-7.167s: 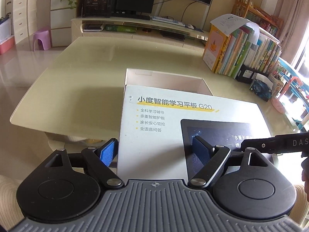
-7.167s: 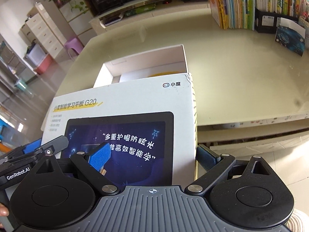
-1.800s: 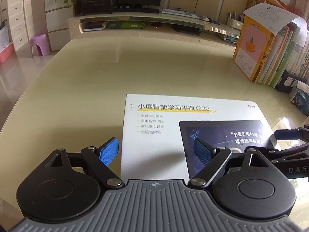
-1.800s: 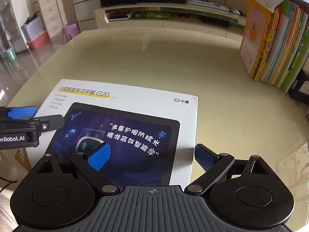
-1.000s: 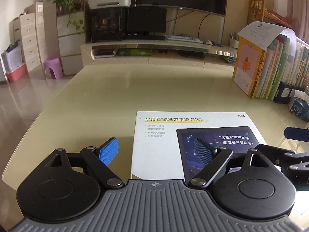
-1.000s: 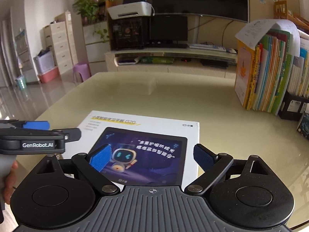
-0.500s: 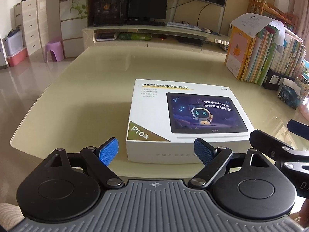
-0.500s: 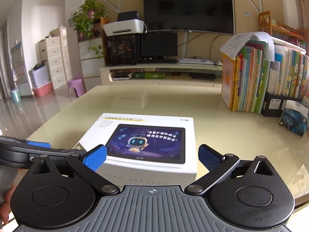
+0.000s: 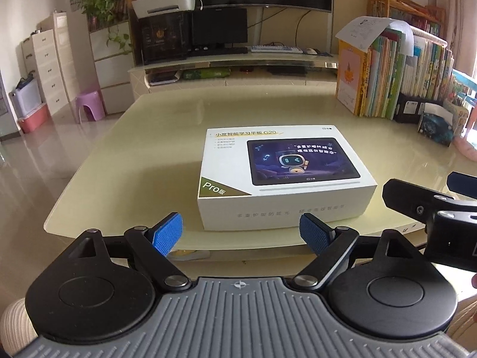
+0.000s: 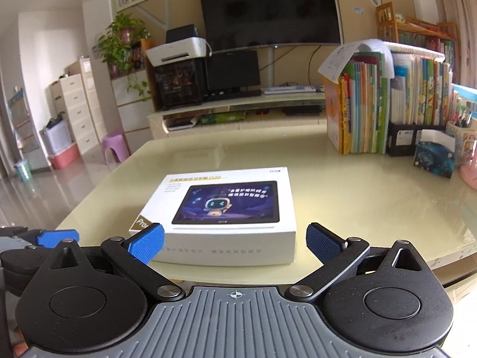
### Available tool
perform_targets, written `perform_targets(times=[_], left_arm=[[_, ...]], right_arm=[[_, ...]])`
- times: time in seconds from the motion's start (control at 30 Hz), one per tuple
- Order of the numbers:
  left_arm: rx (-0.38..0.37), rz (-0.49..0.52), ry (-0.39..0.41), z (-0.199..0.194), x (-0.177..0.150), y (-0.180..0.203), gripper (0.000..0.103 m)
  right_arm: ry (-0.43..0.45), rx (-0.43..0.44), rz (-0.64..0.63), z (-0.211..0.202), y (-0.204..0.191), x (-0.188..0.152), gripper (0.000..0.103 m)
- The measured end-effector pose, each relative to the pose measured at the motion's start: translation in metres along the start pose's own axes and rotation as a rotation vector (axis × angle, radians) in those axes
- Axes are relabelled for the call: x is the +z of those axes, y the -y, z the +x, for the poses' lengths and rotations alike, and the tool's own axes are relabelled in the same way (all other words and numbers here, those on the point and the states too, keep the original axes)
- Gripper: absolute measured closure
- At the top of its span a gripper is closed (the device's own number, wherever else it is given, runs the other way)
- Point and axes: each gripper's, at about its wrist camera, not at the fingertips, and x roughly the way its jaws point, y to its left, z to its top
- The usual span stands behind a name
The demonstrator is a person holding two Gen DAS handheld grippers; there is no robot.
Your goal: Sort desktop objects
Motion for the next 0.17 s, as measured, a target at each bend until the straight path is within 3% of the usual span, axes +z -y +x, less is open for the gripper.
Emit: perform_targets(times=[0.17], left_arm=[[-0.034, -0.016, -0.014, -0.007, 0.0022, -0.0038, 0.0]], right_arm=[[0.032, -0.033, -0.039, -0.0084, -0.0103, 0.0062, 0.0]])
